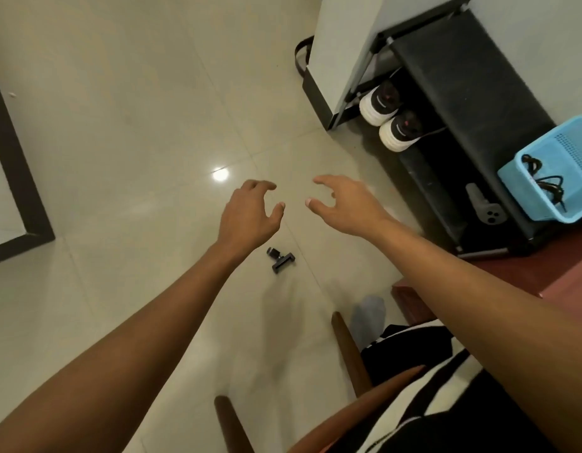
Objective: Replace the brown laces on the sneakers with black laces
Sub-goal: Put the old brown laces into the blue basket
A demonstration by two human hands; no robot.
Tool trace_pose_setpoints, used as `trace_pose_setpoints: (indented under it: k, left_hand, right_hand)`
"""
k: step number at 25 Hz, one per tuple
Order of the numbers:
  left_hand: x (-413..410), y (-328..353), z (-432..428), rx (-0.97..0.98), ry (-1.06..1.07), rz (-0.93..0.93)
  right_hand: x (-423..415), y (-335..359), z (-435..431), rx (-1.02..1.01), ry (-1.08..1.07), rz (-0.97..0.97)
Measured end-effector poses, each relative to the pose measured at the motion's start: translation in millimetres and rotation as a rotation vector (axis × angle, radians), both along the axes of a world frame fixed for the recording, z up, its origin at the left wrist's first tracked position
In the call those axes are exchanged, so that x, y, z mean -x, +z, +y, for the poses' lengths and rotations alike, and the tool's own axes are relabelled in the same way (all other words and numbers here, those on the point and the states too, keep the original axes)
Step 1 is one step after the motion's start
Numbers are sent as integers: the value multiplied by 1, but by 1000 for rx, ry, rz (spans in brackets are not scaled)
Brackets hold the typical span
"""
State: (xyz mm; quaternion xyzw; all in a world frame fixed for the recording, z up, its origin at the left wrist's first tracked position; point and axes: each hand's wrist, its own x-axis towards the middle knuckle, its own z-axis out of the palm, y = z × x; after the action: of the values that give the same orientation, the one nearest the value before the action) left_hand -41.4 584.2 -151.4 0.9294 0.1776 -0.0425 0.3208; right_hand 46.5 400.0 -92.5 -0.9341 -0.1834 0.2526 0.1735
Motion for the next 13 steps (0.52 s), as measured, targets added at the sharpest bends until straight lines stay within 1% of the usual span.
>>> trace_pose_setpoints:
  k: [3,6,8,11,13]
  left_hand:
    - [22,-84,-14,169,62,273]
    - [35,-142,-30,270,151,469]
    - [36,-165,-39,280,220,514]
    - [23,-187,-49,273,324,533]
    - [18,-199,-55,268,349,549]
  right_hand:
    - [1,-74,2,94,-8,281]
    - [3,-129,4,188,29,434]
    - [6,-154,6,228,60,489]
    - [7,-188,10,250,73,535]
    - [10,-209,13,250,72,547]
